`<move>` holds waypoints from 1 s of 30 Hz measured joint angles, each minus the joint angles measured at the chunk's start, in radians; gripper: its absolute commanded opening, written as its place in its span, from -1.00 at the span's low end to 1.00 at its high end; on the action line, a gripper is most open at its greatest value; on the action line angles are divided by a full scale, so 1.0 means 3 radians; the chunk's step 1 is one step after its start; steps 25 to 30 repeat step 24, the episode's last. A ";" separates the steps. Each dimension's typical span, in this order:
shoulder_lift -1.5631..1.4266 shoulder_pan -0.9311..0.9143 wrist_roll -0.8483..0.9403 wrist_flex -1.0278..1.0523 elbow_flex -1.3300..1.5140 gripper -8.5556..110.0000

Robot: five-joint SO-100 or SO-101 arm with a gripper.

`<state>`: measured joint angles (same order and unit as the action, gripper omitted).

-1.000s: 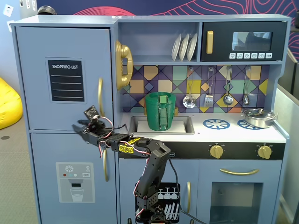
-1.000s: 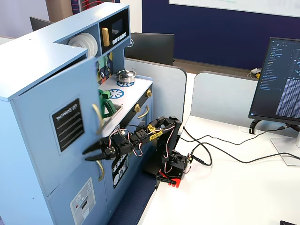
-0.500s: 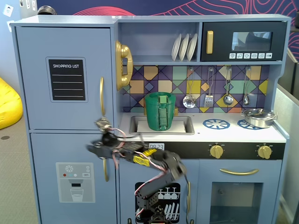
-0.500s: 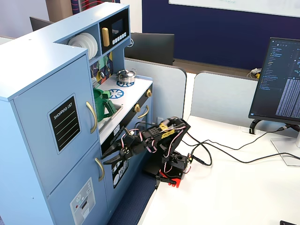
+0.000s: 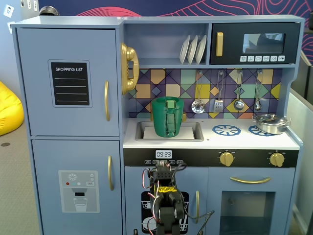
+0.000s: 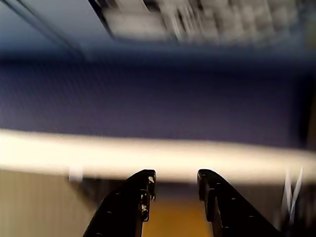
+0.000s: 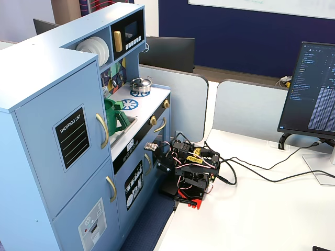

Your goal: Close the left cabinet door

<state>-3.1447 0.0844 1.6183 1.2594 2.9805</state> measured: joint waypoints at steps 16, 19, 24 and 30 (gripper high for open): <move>-0.0133 -0.0286 -0.0568 0.0302 0.0000 -0.83; -0.0133 -0.0286 -0.0568 0.0302 0.0000 -0.82; -0.0133 -0.0286 -0.0455 0.0302 0.0000 -0.82; -0.0133 -0.0286 -0.0455 0.0302 0.0000 -0.82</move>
